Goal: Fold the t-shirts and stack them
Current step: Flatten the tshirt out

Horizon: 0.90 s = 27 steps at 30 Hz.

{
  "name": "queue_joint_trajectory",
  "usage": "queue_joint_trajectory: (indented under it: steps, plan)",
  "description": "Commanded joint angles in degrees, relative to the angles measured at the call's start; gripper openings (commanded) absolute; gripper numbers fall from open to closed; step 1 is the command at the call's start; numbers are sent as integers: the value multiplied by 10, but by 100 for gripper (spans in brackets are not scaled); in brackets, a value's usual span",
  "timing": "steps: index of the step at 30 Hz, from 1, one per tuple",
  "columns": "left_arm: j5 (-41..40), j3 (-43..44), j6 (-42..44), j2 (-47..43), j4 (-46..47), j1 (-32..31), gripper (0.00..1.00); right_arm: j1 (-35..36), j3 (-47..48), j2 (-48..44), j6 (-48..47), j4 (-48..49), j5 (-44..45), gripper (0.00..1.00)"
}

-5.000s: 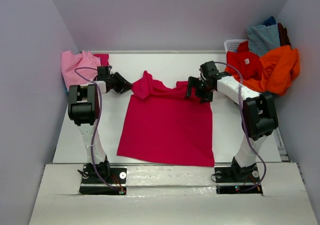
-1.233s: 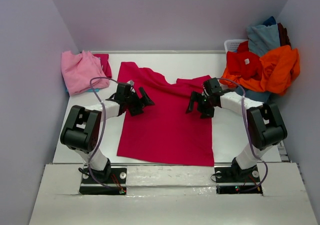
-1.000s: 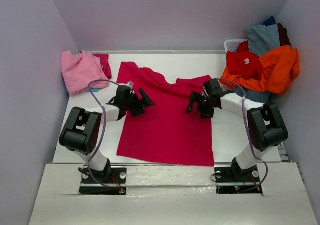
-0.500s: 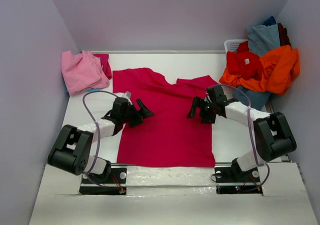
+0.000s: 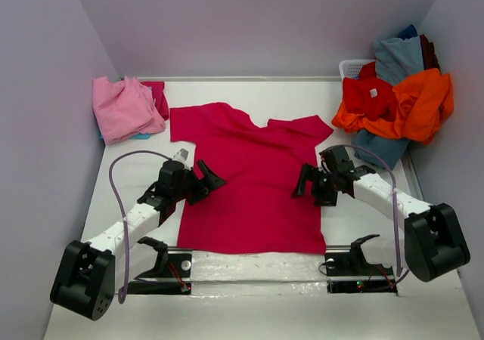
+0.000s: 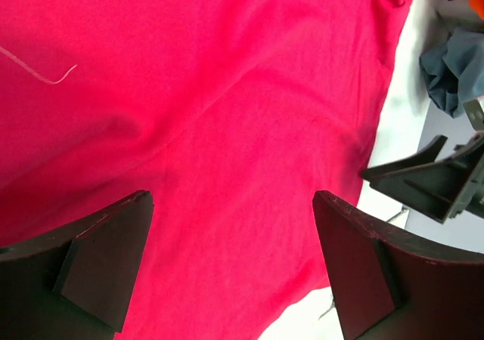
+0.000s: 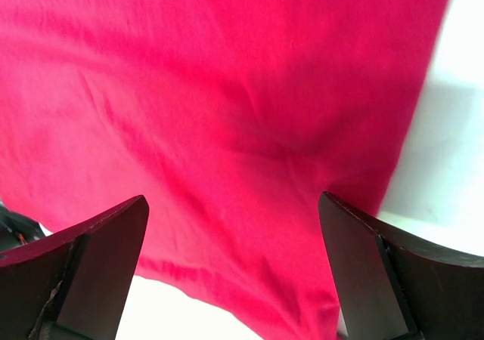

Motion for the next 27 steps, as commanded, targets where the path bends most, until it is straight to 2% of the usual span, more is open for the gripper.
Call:
queue_joint_trajectory:
  steps: [1, 8, 13, 20, 27]
  plan:
    - [-19, 4, 5, -22, -33, -3, 99, 10, -10, -33, 8, -30, 9, 100]
    - [-44, 78, 27, 24, -42, -3, 99, 10, 74, -33, 4, -51, 52, 100]
    - [-54, 187, 29, 74, -39, -3, 99, 10, 176, -10, 9, -55, 77, 100]
    - [-50, 365, 48, 222, -49, 4, 99, 10, 360, 119, -4, -64, 84, 100]
    - [1, 477, 27, 379, -41, 40, 99, 10, 499, 246, -15, -76, 79, 100]
